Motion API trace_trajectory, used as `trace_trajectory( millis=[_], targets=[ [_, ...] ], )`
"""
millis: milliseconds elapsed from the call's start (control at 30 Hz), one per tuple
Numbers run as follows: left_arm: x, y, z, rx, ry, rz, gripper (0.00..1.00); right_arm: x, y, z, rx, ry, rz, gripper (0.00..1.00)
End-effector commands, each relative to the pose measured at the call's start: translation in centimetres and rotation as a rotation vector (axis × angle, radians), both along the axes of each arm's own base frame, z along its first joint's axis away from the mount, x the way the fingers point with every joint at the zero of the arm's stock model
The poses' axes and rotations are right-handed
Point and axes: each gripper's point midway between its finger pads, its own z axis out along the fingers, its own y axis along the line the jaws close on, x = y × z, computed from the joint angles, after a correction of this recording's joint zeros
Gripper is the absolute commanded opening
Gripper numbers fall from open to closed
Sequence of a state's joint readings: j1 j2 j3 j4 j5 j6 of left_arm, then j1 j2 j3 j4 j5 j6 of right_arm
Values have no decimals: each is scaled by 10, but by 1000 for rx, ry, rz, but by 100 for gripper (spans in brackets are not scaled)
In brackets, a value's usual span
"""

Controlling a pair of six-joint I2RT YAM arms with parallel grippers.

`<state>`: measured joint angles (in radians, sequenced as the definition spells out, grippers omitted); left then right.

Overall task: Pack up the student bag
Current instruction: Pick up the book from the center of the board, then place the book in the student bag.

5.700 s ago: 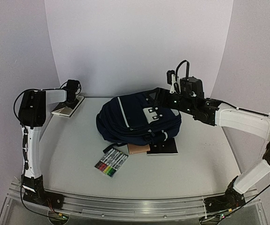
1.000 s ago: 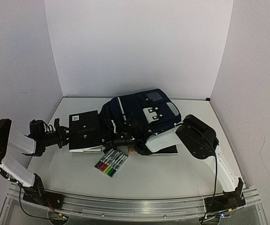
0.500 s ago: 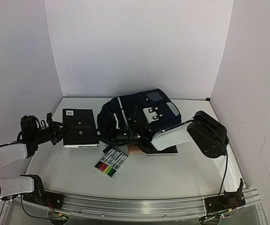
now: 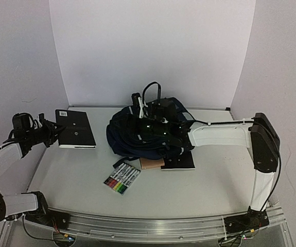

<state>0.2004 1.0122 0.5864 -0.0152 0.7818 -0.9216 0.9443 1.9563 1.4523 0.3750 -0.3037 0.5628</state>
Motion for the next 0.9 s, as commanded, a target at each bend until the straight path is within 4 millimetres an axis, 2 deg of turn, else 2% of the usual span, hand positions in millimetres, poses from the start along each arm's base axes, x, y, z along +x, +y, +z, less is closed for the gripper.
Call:
trace_trajectory(
  millis=[0, 67, 233, 467, 667, 867],
  targets=[
    [13, 9, 38, 48, -120, -7, 0, 46, -56, -29, -461, -158, -272, 93],
    [13, 9, 37, 52, -121, -9, 0, 59, -67, -33, -568, -206, -332, 93],
    [8, 7, 34, 69, -109, -21, 0, 80, -72, -47, -736, -266, -386, 93],
    [2, -2, 35, 65, -113, -92, 0, 98, -48, -78, -807, -276, -355, 93],
    [1, -4, 27, 61, -94, -108, 0, 103, -28, -103, -808, -263, -304, 93],
    [3, -6, 22, 38, -84, -131, 0, 108, -29, -139, -856, -227, -325, 93]
  ],
)
